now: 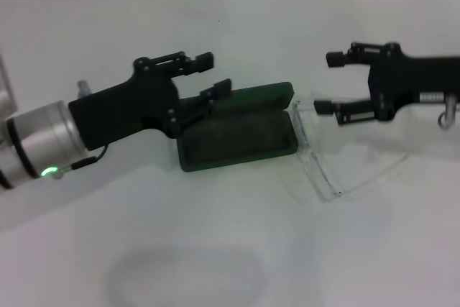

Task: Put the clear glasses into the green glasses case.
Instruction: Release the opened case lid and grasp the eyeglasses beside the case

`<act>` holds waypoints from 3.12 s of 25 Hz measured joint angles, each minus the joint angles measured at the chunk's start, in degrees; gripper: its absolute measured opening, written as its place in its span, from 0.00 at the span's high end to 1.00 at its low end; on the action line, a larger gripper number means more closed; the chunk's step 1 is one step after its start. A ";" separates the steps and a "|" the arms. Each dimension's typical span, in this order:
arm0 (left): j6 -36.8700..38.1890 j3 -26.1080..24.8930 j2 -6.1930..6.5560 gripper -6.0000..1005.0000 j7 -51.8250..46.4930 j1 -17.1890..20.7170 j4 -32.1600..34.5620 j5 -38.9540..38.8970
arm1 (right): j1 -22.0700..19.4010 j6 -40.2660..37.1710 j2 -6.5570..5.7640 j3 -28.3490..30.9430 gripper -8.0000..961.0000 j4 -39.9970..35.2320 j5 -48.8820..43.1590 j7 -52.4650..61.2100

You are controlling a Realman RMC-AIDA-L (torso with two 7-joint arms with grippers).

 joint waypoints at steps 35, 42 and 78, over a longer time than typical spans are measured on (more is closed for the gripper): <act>-1.59 -3.47 0.04 0.53 6.96 -4.02 -10.11 0.09 | 12.95 0.38 4.93 -21.97 0.11 -24.55 -46.57 74.64; -2.79 -3.53 0.04 0.53 6.98 -4.14 -10.11 1.18 | 12.39 6.64 5.04 -28.83 0.11 -22.92 -45.99 77.50; -4.10 -3.47 -0.22 0.53 6.90 -5.95 -10.60 2.02 | 10.94 7.59 4.83 -32.07 0.52 -21.68 -46.52 80.67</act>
